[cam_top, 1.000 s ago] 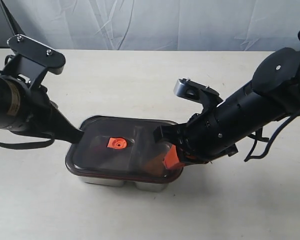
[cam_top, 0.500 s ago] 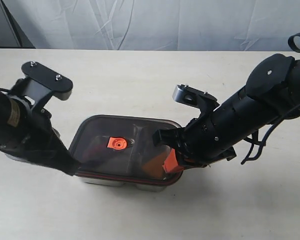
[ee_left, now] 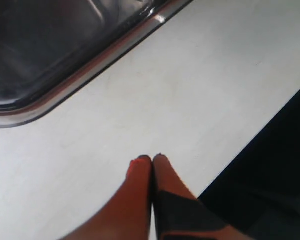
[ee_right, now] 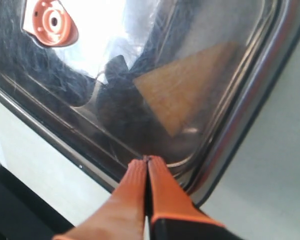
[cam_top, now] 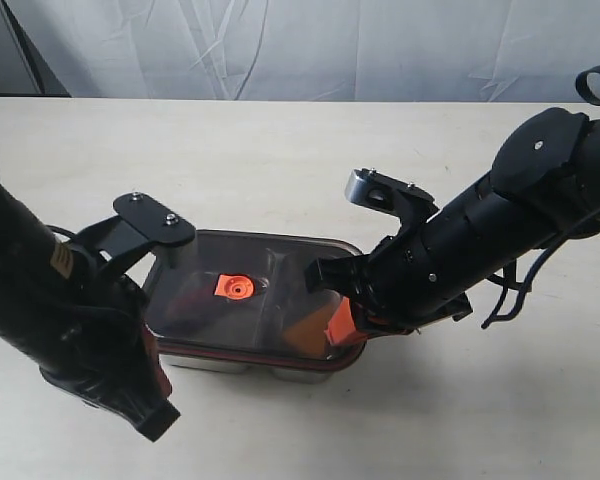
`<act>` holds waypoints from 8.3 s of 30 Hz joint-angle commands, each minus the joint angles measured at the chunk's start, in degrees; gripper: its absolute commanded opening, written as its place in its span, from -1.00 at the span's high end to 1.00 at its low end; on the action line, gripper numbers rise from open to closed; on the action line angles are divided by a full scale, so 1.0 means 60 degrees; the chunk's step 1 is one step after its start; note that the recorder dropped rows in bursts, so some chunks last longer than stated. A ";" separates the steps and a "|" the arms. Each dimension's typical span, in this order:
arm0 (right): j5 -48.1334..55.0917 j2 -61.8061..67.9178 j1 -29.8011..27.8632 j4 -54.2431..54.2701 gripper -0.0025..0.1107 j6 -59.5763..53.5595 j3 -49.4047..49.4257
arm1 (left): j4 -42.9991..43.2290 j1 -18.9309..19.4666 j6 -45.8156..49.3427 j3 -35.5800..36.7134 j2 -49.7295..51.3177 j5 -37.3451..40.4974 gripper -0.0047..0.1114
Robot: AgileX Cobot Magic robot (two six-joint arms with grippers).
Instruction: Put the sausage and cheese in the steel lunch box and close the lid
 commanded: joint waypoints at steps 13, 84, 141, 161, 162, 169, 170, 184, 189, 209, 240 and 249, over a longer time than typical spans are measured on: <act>-0.0079 -0.0001 -0.0003 0.0137 0.97 -0.0052 -0.0046 | 0.0043 0.0025 0.0164 -0.0038 0.1591 -0.0738 0.92; 0.0529 -0.0629 0.0431 -0.4326 0.97 0.4435 -0.0070 | 0.0453 0.0025 -0.0229 -0.0038 0.2307 -0.2393 0.92; 0.0547 0.0422 0.0737 -0.4354 0.97 0.4455 -0.0986 | 0.1358 0.0025 -0.0657 -0.0611 0.1353 -0.0572 0.92; 0.0292 0.0422 0.0737 -0.4151 0.97 0.4455 -0.0986 | 0.6083 0.1391 -0.4613 -0.0630 0.0116 0.0310 0.92; 0.0330 0.0422 0.0737 -0.4160 0.97 0.4455 -0.0986 | 0.6083 0.1533 -0.4613 -0.0630 0.0116 0.0310 0.92; 0.0752 0.0422 0.0737 -0.4893 0.97 0.4491 -0.0986 | 0.5673 0.1920 -0.4577 -0.0630 0.0116 -0.0134 0.92; 0.0769 0.0404 0.0737 -0.5209 0.97 0.4696 -0.0986 | 0.5523 0.1920 -0.4468 -0.0630 0.0116 -0.0265 0.92; 0.0941 -0.0861 0.0737 -0.6359 0.97 0.5845 -0.2808 | 0.0865 0.2582 -0.0677 -0.0630 0.0769 -0.2130 0.92; 0.0869 -0.0224 0.0918 -0.5701 0.97 0.5395 -0.2808 | -0.1813 0.3241 0.1673 -0.0793 0.1345 -0.2052 0.92; 0.0492 0.1200 0.1592 -0.5640 0.97 0.5325 -0.2808 | -0.1829 0.3241 0.1673 -0.0995 0.2920 -0.2203 0.92; 0.0550 0.2570 0.1592 -0.5419 0.97 0.4922 -0.2808 | -0.1726 0.3241 0.1638 -0.0995 0.3807 -0.2262 0.92; 0.0315 0.0747 0.1572 -0.5950 0.97 0.4836 -0.2808 | -0.1451 0.3241 0.1638 -0.1075 0.2432 -0.2790 0.92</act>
